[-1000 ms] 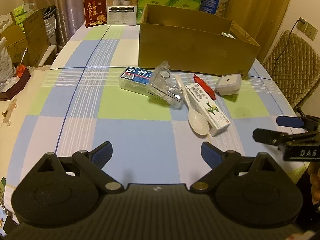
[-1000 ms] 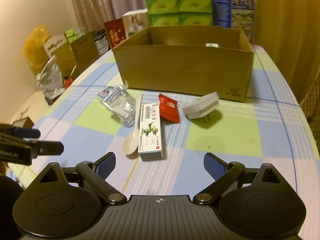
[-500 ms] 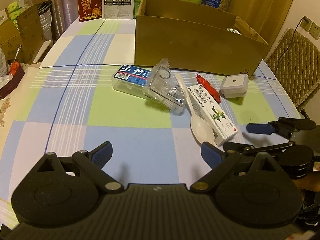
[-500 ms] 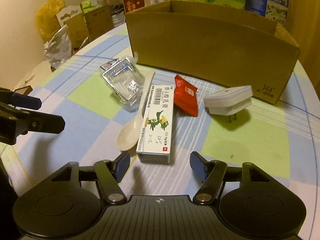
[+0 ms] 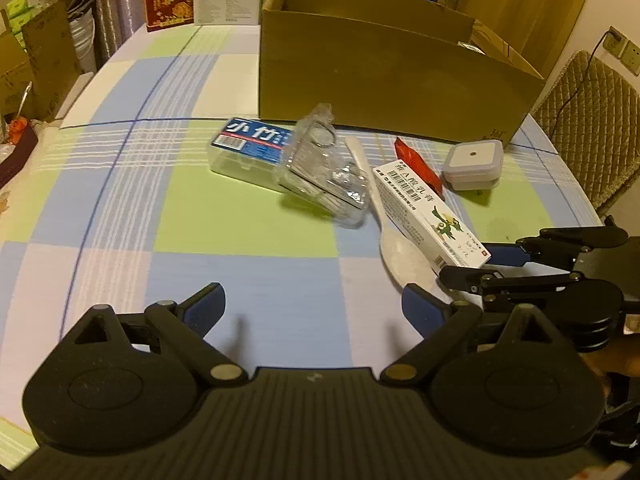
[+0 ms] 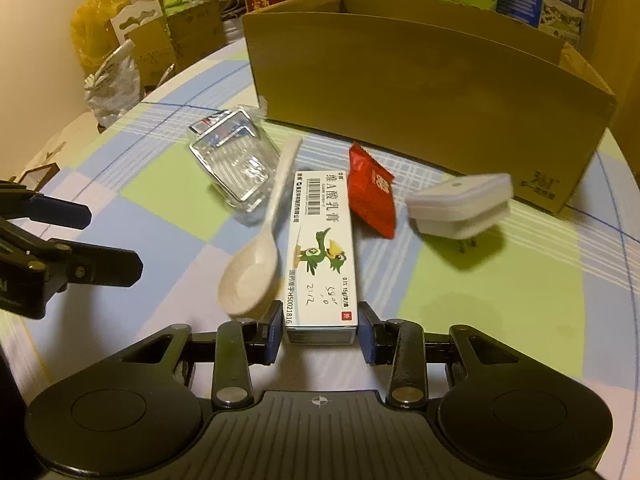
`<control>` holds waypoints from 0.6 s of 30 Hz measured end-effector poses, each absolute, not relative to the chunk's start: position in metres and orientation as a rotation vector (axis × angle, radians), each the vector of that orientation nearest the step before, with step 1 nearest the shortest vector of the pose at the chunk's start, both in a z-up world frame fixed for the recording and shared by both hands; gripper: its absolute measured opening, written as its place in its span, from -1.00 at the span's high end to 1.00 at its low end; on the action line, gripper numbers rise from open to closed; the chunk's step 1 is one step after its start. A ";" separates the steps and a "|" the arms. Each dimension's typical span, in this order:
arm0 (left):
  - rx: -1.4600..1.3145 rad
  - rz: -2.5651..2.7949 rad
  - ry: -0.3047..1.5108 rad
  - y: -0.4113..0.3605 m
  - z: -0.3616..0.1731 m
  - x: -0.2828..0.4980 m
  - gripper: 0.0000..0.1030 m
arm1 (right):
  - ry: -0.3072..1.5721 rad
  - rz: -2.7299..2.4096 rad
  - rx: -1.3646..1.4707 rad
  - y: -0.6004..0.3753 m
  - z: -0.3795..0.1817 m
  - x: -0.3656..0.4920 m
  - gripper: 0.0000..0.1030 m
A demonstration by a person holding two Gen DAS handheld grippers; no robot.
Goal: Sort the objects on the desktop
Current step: 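Grasp the white ointment box with the right tool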
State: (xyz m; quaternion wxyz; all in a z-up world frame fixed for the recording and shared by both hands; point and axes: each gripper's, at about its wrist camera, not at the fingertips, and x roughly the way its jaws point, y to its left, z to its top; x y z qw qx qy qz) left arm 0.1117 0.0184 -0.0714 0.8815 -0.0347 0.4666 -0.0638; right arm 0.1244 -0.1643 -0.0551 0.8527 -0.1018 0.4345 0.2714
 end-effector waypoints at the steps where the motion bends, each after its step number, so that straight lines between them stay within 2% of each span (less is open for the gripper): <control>1: -0.071 -0.137 0.973 0.016 -0.072 0.112 -0.79 | 0.917 0.567 -0.216 -0.168 -0.054 0.123 0.31; 5: -0.086 -0.172 0.977 0.005 -0.079 0.115 -0.77 | 0.931 0.550 -0.221 -0.183 -0.050 0.117 0.31; 11: -0.102 -0.224 0.980 -0.017 -0.091 0.125 -0.56 | 0.925 0.504 -0.216 -0.201 -0.047 0.108 0.31; 17: -0.100 -0.245 0.967 -0.040 -0.104 0.138 -0.24 | 0.919 0.476 -0.193 -0.211 -0.049 0.110 0.31; 18: -0.095 -0.244 0.964 -0.044 -0.106 0.141 -0.10 | 0.919 0.475 -0.189 -0.213 -0.049 0.110 0.31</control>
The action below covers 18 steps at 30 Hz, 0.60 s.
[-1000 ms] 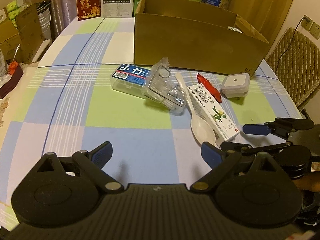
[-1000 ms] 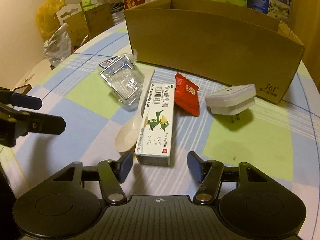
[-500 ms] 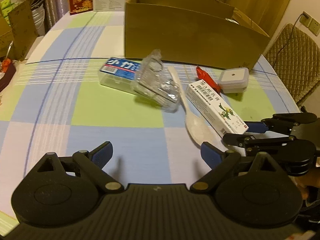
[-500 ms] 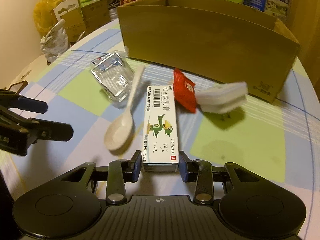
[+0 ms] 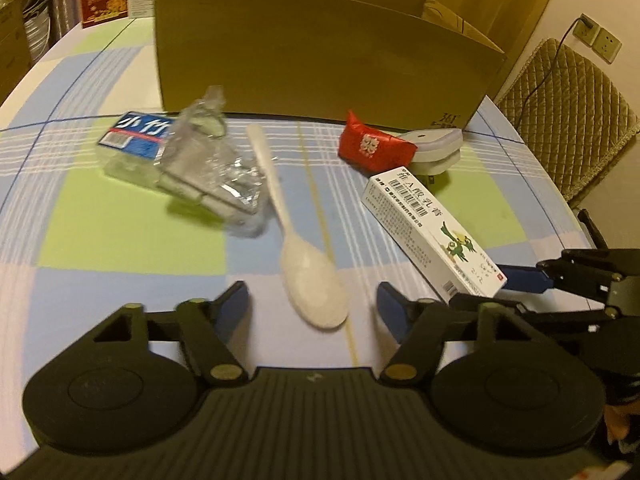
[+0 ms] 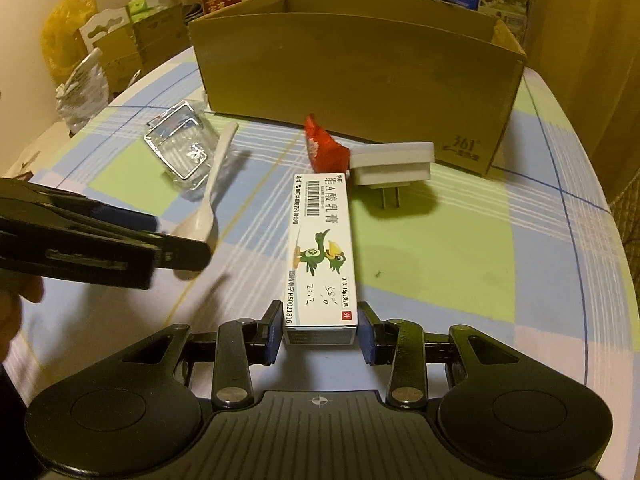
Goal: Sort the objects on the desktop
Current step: 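Grasp the white ointment box with the right tool, then grasp the white plastic spoon with the left tool while the right tool holds the ointment box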
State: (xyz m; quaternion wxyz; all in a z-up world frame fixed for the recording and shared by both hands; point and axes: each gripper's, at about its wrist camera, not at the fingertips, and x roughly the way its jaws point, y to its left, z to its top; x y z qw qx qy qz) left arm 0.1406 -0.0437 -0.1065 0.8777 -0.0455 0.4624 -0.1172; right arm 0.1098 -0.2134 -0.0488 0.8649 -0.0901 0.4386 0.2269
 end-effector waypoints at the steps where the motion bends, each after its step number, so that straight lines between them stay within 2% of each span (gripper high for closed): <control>1: -0.090 -0.245 0.962 -0.046 -0.108 0.143 0.02 | 0.919 0.475 -0.186 -0.214 -0.049 0.110 0.31; 7: 0.003 -0.240 0.949 -0.059 -0.113 0.142 0.40 | 0.912 0.471 -0.175 -0.214 -0.049 0.109 0.32; 12: 0.069 -0.281 0.980 -0.054 -0.110 0.126 0.59 | 0.922 0.459 -0.148 -0.214 -0.048 0.099 0.31; 18: 0.123 -0.260 0.972 -0.045 -0.111 0.108 0.57 | 0.903 0.461 -0.157 -0.209 -0.049 0.091 0.31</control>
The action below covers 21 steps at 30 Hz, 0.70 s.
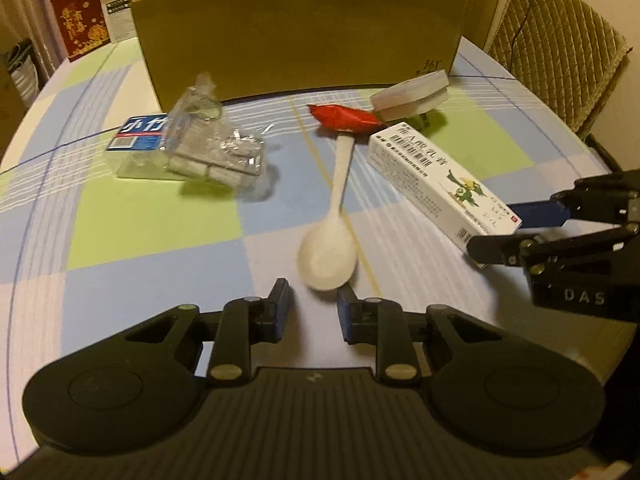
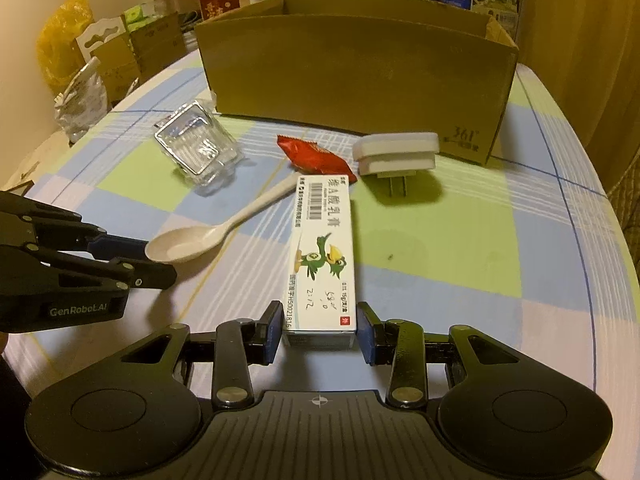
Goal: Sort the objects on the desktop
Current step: 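Grasp the white plastic spoon with the left tool while the right tool holds the ointment box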
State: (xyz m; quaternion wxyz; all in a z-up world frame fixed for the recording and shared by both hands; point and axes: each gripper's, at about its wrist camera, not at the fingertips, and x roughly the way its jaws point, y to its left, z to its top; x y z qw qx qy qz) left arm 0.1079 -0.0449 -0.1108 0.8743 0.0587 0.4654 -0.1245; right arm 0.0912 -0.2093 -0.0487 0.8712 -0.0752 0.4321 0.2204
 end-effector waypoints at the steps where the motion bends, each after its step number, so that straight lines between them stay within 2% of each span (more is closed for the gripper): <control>1: 0.127 -0.253 0.970 -0.044 -0.111 0.107 0.48 | 0.899 0.459 -0.154 -0.209 -0.048 0.092 0.31; 7: 0.150 -0.273 0.931 -0.044 -0.109 0.111 0.23 | 0.887 0.452 -0.149 -0.209 -0.049 0.094 0.24; 21: 0.220 -0.375 0.879 -0.058 -0.117 0.123 0.22 | 0.871 0.443 -0.127 -0.211 -0.054 0.101 0.13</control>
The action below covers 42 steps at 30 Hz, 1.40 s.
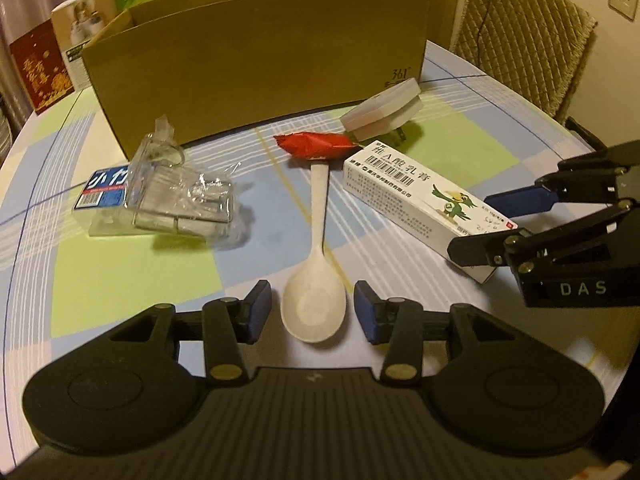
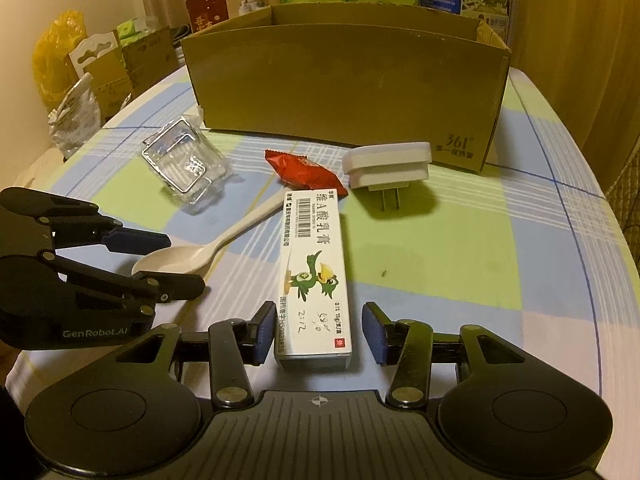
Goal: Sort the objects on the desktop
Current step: 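Grasp the white plastic spoon with the left tool while the right tool holds the ointment box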
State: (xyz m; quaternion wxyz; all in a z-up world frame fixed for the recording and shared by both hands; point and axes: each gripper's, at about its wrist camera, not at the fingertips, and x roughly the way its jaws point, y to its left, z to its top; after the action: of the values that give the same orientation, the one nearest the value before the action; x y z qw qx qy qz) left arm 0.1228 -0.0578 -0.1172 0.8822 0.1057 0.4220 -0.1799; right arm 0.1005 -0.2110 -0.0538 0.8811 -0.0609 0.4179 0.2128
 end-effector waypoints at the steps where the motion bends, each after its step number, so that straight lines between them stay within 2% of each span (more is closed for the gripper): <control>1: 0.223 -0.377 0.878 -0.058 -0.117 0.123 0.22 | 0.869 0.443 -0.126 -0.211 -0.054 0.101 0.13; 5: 0.225 -0.393 0.879 -0.056 -0.117 0.125 0.32 | 0.865 0.444 -0.122 -0.211 -0.054 0.103 0.12; 7: 0.222 -0.408 0.880 -0.056 -0.117 0.125 0.45 | 0.859 0.445 -0.120 -0.211 -0.054 0.104 0.11; 24: 0.187 -0.388 0.886 -0.057 -0.116 0.117 0.46 | 0.851 0.464 -0.164 -0.192 -0.065 0.123 0.11; 26: 0.199 -0.386 0.877 -0.058 -0.117 0.115 0.45 | 0.853 0.466 -0.167 -0.191 -0.065 0.123 0.31; 42: 0.180 -0.351 0.883 -0.056 -0.103 0.104 0.46 | 0.849 0.437 -0.091 -0.207 -0.044 0.102 0.31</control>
State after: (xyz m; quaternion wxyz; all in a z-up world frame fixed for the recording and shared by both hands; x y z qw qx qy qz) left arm 0.1040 -0.0565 -0.1035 0.8852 0.0865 0.4247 -0.1689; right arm 0.1020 -0.2073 -0.0438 0.8872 -0.0437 0.4084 0.2102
